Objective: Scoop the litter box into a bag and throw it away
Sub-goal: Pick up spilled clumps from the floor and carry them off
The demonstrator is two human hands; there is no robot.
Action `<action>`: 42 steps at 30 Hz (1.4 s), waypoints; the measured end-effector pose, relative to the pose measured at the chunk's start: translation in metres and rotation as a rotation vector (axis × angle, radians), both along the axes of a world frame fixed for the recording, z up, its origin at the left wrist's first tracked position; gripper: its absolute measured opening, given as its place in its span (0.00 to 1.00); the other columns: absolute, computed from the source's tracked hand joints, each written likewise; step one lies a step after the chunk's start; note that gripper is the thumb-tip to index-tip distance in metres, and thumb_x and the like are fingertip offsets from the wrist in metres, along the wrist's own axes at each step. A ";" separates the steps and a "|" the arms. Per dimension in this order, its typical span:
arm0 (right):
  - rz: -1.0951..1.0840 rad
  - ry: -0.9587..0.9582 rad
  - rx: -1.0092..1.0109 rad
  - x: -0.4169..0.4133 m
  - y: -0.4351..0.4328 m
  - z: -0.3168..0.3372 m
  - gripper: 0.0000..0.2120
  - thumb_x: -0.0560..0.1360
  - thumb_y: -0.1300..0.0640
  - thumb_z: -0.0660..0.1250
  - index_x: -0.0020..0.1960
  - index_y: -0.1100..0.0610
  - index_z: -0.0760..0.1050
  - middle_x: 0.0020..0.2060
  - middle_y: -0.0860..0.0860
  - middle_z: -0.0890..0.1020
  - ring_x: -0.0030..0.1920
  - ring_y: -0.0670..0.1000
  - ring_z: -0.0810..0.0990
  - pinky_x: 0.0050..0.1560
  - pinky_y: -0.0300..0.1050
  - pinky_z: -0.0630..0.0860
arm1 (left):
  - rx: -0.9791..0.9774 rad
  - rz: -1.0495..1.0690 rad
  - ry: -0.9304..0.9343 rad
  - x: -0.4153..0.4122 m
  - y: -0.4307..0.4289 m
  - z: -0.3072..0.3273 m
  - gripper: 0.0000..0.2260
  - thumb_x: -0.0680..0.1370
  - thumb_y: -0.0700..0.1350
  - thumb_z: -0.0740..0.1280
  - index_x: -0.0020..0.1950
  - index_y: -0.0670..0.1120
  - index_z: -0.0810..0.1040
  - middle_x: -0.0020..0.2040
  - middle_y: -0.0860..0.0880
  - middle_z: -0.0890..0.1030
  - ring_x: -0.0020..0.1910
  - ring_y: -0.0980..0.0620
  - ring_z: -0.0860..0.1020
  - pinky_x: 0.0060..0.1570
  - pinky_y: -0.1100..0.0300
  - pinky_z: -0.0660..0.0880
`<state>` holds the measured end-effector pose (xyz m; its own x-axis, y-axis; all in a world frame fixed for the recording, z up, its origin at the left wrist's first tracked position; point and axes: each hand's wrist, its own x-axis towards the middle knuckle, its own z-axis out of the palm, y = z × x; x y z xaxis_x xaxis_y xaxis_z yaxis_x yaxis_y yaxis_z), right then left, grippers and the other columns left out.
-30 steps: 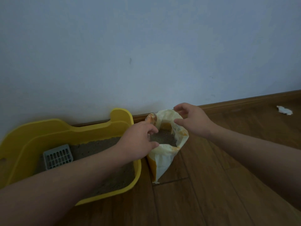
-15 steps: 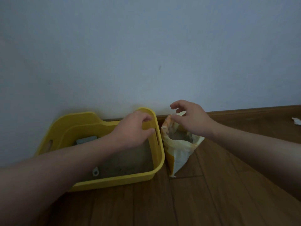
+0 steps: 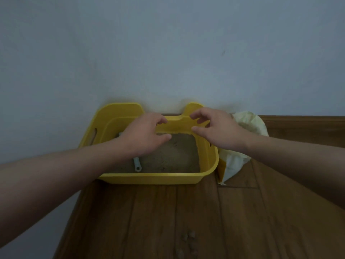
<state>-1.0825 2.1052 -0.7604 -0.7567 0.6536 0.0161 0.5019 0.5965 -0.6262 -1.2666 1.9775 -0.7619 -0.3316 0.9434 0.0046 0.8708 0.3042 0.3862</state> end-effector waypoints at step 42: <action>0.266 -0.415 -0.383 0.082 -0.124 -0.133 0.20 0.76 0.53 0.70 0.67 0.49 0.73 0.55 0.42 0.77 0.49 0.41 0.75 0.54 0.39 0.75 | -0.402 -0.352 -0.205 0.081 -0.104 -0.133 0.20 0.75 0.53 0.71 0.66 0.55 0.74 0.56 0.58 0.75 0.54 0.58 0.75 0.54 0.57 0.77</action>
<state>-1.0000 1.9808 -0.8939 -0.7869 0.3433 -0.5128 0.6149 0.5060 -0.6048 -1.1856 1.8737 -0.8945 0.0464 0.9115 -0.4087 0.8658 0.1674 0.4715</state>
